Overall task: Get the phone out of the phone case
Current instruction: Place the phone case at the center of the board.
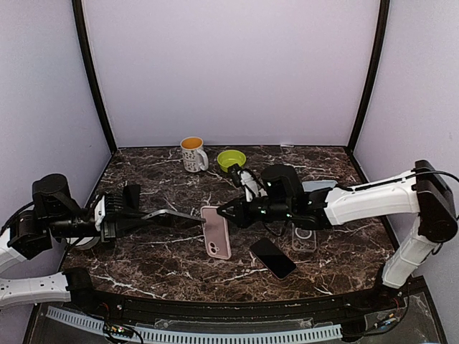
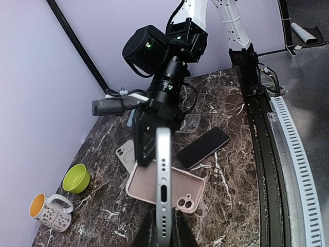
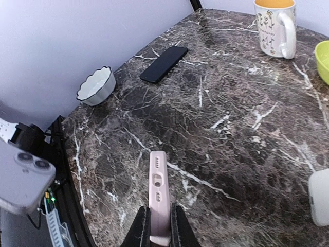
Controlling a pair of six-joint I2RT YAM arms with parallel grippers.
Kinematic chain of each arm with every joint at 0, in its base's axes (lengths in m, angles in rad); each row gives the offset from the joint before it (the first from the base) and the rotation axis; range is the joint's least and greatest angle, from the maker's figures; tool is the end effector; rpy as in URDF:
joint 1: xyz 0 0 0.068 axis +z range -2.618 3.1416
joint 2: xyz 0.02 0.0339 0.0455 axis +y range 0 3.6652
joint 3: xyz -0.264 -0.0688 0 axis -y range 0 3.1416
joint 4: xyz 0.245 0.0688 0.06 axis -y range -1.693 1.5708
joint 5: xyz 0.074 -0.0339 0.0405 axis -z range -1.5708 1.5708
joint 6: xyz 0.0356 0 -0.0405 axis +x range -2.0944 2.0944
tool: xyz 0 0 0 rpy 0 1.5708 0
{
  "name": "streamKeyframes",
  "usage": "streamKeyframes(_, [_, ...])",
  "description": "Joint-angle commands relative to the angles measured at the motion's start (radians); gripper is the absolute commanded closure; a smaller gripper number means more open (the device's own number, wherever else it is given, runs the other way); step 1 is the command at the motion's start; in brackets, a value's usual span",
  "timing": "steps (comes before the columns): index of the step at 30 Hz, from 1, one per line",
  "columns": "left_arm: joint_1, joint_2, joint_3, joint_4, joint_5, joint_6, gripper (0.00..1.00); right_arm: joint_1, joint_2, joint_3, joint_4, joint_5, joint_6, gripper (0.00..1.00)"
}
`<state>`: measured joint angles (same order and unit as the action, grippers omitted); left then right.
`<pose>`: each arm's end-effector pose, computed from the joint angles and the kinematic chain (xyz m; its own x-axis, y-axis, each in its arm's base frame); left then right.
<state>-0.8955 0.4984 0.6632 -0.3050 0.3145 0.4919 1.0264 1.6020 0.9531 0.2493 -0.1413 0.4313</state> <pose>0.0706 -0.1058 0.3240 0.3640 0.2640 -0.8932 0.8643 0.2617 0.4296 0.1823 0.3108 0.2346 -0.5652 -0.1344 -0.8139 -0.7462 0.5041 0.4349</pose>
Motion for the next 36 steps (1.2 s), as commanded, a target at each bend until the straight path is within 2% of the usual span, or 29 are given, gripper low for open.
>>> streamKeyframes(1, [0.001, -0.022, -0.013, 0.100, 0.020, -0.071, 1.00, -0.040, 0.108, 0.084, 0.196, -0.103, 0.169, 1.00])
streamKeyframes(13, [0.002, 0.008, -0.023, 0.104, 0.010, -0.171, 1.00, -0.252, 0.436, 0.242, 0.495, -0.104, 0.584, 1.00])
streamKeyframes(21, [0.001, 0.037, -0.043, 0.140, -0.004, -0.204, 1.00, -0.287, 0.574, 0.317, 0.515, -0.082, 0.678, 1.00])
streamKeyframes(26, [0.001, 0.068, -0.034, 0.134, -0.024, -0.244, 1.00, -0.327, 0.574, 0.282, 0.472, -0.094, 0.656, 0.76])
streamKeyframes(36, [0.002, 0.127, -0.045, 0.176, -0.090, -0.428, 1.00, -0.370, 0.477, 0.254, 0.300, -0.107, 0.470, 0.51])
